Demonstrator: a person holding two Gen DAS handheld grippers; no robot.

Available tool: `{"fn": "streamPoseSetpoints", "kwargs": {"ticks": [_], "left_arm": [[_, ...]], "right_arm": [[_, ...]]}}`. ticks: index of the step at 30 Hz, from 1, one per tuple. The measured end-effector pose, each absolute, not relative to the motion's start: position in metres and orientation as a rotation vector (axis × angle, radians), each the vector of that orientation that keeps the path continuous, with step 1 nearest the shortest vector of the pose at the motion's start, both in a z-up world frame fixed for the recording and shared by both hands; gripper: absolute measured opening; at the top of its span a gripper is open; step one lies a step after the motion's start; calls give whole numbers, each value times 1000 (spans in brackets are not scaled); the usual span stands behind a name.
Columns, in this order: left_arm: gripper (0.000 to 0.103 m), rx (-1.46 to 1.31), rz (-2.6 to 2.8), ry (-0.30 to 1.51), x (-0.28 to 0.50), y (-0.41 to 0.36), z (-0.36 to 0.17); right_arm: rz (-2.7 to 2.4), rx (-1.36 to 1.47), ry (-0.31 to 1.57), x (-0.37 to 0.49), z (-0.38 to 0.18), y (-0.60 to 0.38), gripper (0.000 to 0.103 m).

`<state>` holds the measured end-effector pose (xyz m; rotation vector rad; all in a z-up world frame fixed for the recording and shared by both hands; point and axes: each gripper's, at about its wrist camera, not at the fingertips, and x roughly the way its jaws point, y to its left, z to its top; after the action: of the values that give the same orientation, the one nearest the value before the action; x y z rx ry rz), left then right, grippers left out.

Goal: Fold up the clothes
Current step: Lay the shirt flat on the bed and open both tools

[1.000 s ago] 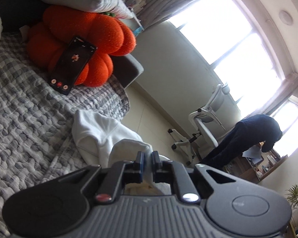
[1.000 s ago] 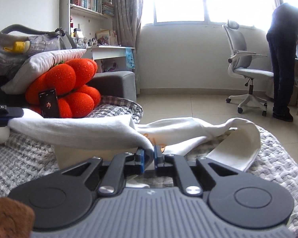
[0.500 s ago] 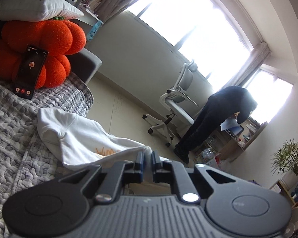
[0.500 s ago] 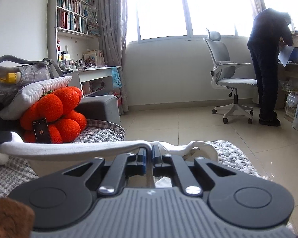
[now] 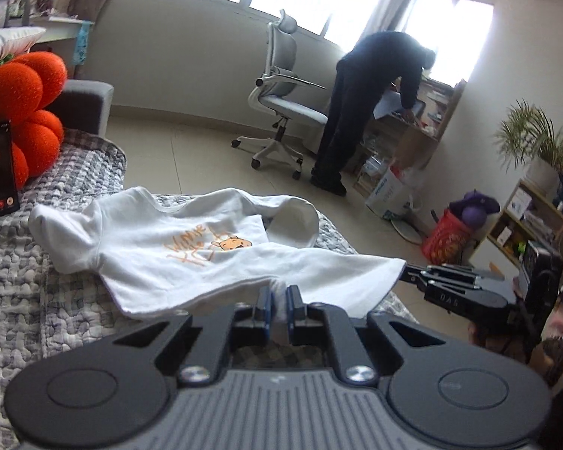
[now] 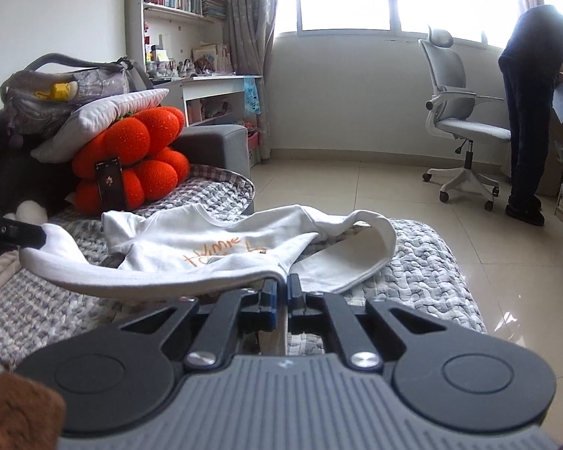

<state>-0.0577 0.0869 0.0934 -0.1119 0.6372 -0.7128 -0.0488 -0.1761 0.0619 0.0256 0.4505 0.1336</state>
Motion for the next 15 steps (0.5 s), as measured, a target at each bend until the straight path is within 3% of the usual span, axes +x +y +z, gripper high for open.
{"fn": "streamPoseSetpoints", "kwargs": {"ticks": [7,13,14,15], "left_arm": [[8,39,-754,666,-63,80,81],[12,5,-746,708,-53,87,72],[20,-13,-754,705,-53,89,72],[36,-29,-753,700,-52,91,72]], "right_arm": [[200,-24,484,-64,62,-184,3],[209,32,506,-66,62,-203,4],[207,48,505,-65,61,-206,4],[205,61,503,-63,60,-208,9]]}}
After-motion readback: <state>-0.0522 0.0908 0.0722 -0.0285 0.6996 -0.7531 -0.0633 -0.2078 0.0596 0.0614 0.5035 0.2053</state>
